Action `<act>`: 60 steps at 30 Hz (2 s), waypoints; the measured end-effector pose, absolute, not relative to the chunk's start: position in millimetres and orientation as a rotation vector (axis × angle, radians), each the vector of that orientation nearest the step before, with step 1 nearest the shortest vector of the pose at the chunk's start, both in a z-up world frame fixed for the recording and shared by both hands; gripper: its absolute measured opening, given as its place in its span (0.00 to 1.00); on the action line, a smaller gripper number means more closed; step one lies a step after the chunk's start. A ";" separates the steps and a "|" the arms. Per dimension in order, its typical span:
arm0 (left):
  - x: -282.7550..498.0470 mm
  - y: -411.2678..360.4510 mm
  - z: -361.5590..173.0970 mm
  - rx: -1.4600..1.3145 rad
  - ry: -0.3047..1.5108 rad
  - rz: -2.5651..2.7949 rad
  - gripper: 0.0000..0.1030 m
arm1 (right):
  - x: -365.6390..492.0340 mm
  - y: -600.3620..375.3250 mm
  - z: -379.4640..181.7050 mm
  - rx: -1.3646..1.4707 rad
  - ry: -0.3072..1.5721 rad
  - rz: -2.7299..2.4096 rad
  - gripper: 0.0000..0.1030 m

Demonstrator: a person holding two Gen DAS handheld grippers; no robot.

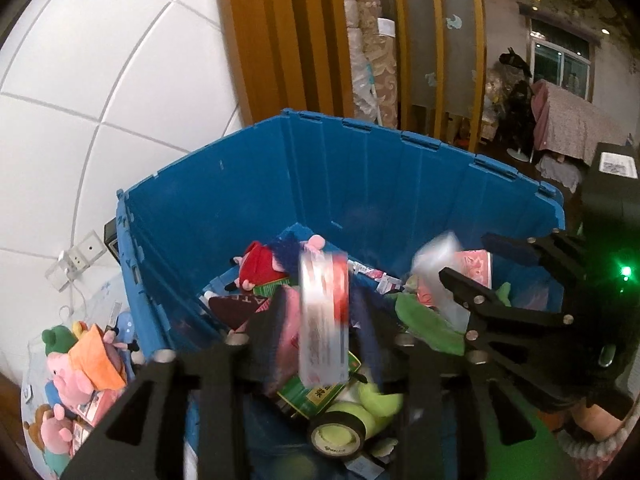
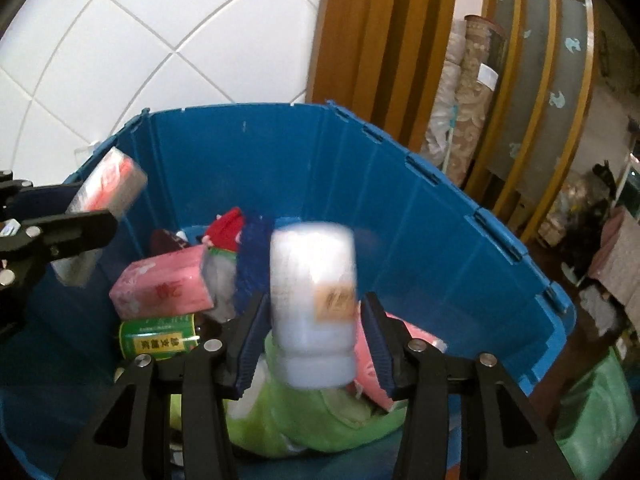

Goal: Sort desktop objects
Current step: 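Carry the ointment box and white bottle over the blue bin with both grippers, then open both grippers to drop the box and bottle into the bin, then move both grippers back toward the cluttered table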

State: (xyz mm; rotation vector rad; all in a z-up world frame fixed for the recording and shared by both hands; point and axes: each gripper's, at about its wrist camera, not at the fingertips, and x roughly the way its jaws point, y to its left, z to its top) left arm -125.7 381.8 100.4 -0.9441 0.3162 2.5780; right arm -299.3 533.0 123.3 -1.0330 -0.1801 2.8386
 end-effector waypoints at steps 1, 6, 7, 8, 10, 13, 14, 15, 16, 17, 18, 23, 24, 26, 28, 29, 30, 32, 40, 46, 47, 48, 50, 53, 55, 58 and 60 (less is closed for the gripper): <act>-124.4 380.3 101.7 -0.933 0.306 2.583 0.56 | -298.8 533.9 124.8 -1.025 -0.182 2.832 0.54; -117.3 376.4 106.2 -0.891 0.288 2.604 0.68 | -293.3 532.5 131.7 -0.988 -0.205 2.815 0.83; -115.5 374.0 107.1 -0.883 0.273 2.604 0.68 | -290.4 531.0 133.8 -0.976 -0.213 2.814 0.86; -113.6 370.9 108.6 -0.873 0.259 2.608 0.68 | -289.8 530.0 135.7 -0.970 -0.214 2.813 0.87; -109.3 364.1 112.7 -0.847 0.237 2.623 0.68 | -284.9 527.5 139.4 -0.953 -0.214 2.815 1.00; -102.4 349.6 120.8 -0.813 0.197 2.640 0.68 | -279.0 523.1 147.8 -0.924 -0.206 2.820 1.00; -100.8 345.9 123.8 -0.802 0.191 2.650 0.68 | -277.2 521.3 150.9 -0.916 -0.198 2.826 1.00; -97.9 341.3 126.0 -0.789 0.190 2.668 0.68 | -274.4 519.1 154.1 -0.908 -0.186 2.837 1.00; -94.2 334.6 128.4 -0.774 0.192 2.692 0.68 | -272.0 516.9 156.8 -0.902 -0.176 2.843 1.00; -90.9 330.1 129.8 -0.766 0.182 2.698 0.68 | -269.6 514.8 159.3 -0.895 -0.171 2.848 1.00; -87.9 323.2 131.3 -0.756 0.158 2.702 0.68 | -266.3 511.6 162.5 -0.884 -0.168 2.856 1.00; -73.5 282.4 135.3 -0.728 0.089 2.767 0.68 | -247.6 491.2 181.8 -0.815 -0.127 2.937 1.00; -71.8 274.3 134.9 -0.729 0.077 2.776 0.68 | -243.1 485.2 186.6 -0.794 -0.117 2.959 1.00; -66.7 254.2 131.8 -0.736 0.055 2.800 0.68 | -235.8 473.1 195.5 -0.755 -0.102 2.999 1.00; -61.8 234.2 127.9 -0.743 0.046 2.837 0.68 | -228.2 455.9 205.9 -0.706 -0.093 3.040 1.00; -59.7 222.5 125.2 -0.756 0.038 2.852 0.68 | -226.0 447.8 209.9 -0.689 -0.092 3.057 1.00; -57.8 211.3 123.4 -0.765 0.026 2.863 0.68 | -224.4 438.7 213.0 -0.677 -0.091 3.075 1.00; -53.4 184.2 119.0 -0.785 -0.005 2.898 0.68 | -223.0 422.1 217.6 -0.664 -0.088 3.110 1.00; -31.5 62.9 84.9 -0.959 -0.078 3.092 0.69 | -224.9 332.4 213.8 -0.716 -0.161 3.245 1.00; -9.1 -46.0 43.2 -1.180 -0.209 3.234 0.76 | -241.8 269.8 191.5 -0.824 -0.202 3.305 1.00; -4.7 -60.3 37.0 -1.212 -0.232 3.248 0.76 | -246.2 260.5 185.0 -0.856 -0.206 3.304 1.00; 0.3 -75.4 29.9 -1.241 -0.257 3.262 0.76 | -252.2 251.5 177.3 -0.897 -0.208 3.300 1.00; 10.3 -108.6 11.9 -1.311 -0.302 3.285 0.76 | -264.2 236.5 160.9 -0.979 -0.199 3.297 1.00; 23.8 -153.2 -15.0 -1.432 -0.364 3.306 0.76 | -284.5 218.4 133.4 -1.112 -0.182 3.267 1.00; 33.5 -183.1 -32.4 -1.519 -0.426 3.314 0.76 | -298.0 208.2 111.3 -1.211 -0.162 3.236 1.00; 45.6 -231.7 -58.4 -1.655 -0.538 3.315 0.76 | -316.1 198.4 85.5 -1.326 -0.141 3.184 1.00; 48.8 -263.4 -73.1 -1.725 -0.611 3.313 0.76 | -330.6 192.6 67.7 -1.402 -0.135 3.140 1.00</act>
